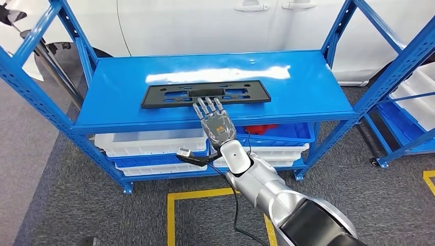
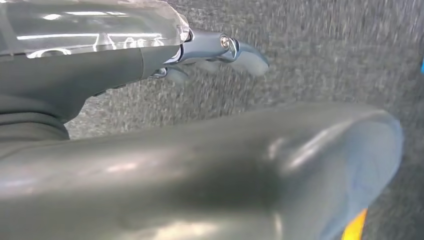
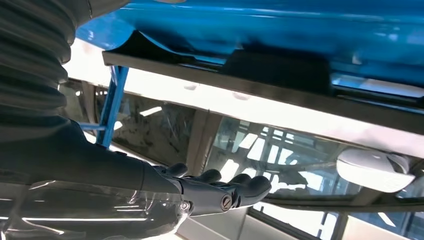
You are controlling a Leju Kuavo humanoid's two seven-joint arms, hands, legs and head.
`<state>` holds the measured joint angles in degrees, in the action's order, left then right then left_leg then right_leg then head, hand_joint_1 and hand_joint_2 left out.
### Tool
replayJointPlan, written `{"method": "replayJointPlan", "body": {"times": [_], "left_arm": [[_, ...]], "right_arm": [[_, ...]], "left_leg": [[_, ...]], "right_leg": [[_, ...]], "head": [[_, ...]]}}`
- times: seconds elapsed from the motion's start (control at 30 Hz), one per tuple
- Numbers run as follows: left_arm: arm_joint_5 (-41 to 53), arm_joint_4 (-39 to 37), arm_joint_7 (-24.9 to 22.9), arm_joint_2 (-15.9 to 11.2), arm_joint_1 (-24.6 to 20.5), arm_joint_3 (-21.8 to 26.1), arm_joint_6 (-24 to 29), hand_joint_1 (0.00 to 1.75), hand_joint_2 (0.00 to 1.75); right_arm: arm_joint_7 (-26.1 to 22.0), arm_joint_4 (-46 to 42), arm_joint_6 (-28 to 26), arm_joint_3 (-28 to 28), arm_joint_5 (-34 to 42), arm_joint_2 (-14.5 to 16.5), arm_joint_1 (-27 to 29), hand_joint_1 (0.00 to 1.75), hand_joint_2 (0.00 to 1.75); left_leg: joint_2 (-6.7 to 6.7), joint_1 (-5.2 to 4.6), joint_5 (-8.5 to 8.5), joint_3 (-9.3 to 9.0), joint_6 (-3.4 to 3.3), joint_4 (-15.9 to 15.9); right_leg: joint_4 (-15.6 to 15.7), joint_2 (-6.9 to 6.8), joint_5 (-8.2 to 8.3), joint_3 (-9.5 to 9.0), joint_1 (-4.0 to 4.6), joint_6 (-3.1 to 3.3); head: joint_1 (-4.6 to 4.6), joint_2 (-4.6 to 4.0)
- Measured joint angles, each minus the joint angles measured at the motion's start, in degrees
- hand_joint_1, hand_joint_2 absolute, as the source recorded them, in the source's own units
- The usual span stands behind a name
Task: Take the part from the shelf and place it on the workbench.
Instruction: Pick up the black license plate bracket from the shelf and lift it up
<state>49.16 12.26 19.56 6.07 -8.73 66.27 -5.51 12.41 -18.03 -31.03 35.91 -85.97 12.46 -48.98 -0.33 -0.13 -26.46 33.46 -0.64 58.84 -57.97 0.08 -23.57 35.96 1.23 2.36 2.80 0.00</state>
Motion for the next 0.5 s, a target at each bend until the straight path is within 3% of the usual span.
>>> {"method": "replayJointPlan", "body": {"times": [0.07, 0.13, 0.2, 0.23, 0.27, 0.33, 0.37, 0.43, 0.5], "left_arm": [[-0.02, -0.01, 0.07, 0.01, 0.00, -0.01, -0.01, 0.00, 0.00], [-0.04, -0.02, 0.15, -0.05, 0.06, -0.02, -0.01, 0.00, 0.00], [-0.07, -0.02, 0.17, -0.18, 0.19, -0.02, 0.00, 0.00, 0.00], [-0.08, -0.02, 0.20, -0.24, 0.26, -0.02, 0.00, 0.00, 0.00], [-0.09, -0.02, 0.24, -0.27, 0.30, -0.02, 0.00, 0.00, 0.00], [-0.21, -0.03, 0.36, -0.28, 0.30, -0.02, 0.00, 0.00, 0.00], [-0.30, -0.03, 0.42, -0.28, 0.27, -0.02, 0.00, 0.00, 0.00], [-0.46, -0.04, 0.52, -0.28, 0.33, -0.01, 0.00, 0.00, 0.00], [-0.54, -0.04, 0.62, -0.29, 0.47, 0.02, -0.01, 0.00, 0.00]], "right_arm": [[-0.24, -0.01, -0.03, -0.17, -0.06, 0.35, -0.19, 0.00, 1.75], [-0.40, 0.01, -0.03, -0.28, -0.07, 0.76, -0.28, 0.00, 1.75], [-0.47, 0.06, -0.03, -0.35, -0.07, 0.93, -0.15, 0.00, 1.75], [-0.50, 0.08, -0.03, -0.36, -0.07, 0.98, -0.10, 0.00, 1.75], [-0.53, 0.10, -0.04, -0.38, -0.07, 1.03, -0.09, 0.00, 1.75], [-0.64, 0.10, -0.05, -0.45, -0.11, 1.22, -0.15, 0.00, 1.75], [-0.77, 0.10, -0.05, -0.50, -0.16, 1.37, -0.21, 0.00, 1.75], [-1.24, 0.11, -0.09, -0.67, -0.10, 1.61, -0.29, 0.00, 1.75], [-2.18, 0.11, -0.11, -1.08, 0.66, 1.83, -0.31, 0.00, 0.87]], "left_leg": [[0.04, 0.03, -1.77, 1.15, 0.57, 3.06], [0.04, 0.51, -4.66, 4.71, 1.27, 10.01], [0.07, 1.04, -5.39, 7.90, 2.07, 14.83], [0.10, 1.31, -4.23, 8.21, 2.45, 14.46], [0.14, 1.59, -2.13, 7.39, 2.80, 11.91], [0.27, 1.99, 1.58, 4.27, 3.34, 4.59], [0.24, 2.03, 2.32, 3.14, 3.14, 2.17], [0.08, 1.81, 1.91, 2.55, 2.26, 0.98], [0.00, 1.82, 1.86, 2.54, 1.25, 0.86]], "right_leg": [[1.32, -0.07, 0.29, -1.17, -0.57, -0.20], [1.67, -0.11, 0.15, -1.80, -0.79, -0.23], [1.48, -0.07, -0.23, -2.02, -0.98, -0.43], [1.25, -0.05, -0.51, -2.10, -1.14, -0.62], [0.90, -0.02, -0.89, -2.22, -1.34, -0.89], [-0.13, 0.04, -1.88, -2.30, -1.57, -1.62], [-0.63, 0.10, -2.29, -2.19, -1.53, -2.01], [-1.09, 0.19, -2.69, -1.94, -1.32, -2.62], [-1.18, 0.16, -2.96, -1.98, -1.44, -3.09]], "head": [[0.01, -0.01], [0.02, -0.02], [0.02, -0.01], [0.02, -0.01], [0.02, -0.01], [0.02, -0.01], [0.02, 0.00], [-0.01, -0.01], [-0.02, -0.01]]}}
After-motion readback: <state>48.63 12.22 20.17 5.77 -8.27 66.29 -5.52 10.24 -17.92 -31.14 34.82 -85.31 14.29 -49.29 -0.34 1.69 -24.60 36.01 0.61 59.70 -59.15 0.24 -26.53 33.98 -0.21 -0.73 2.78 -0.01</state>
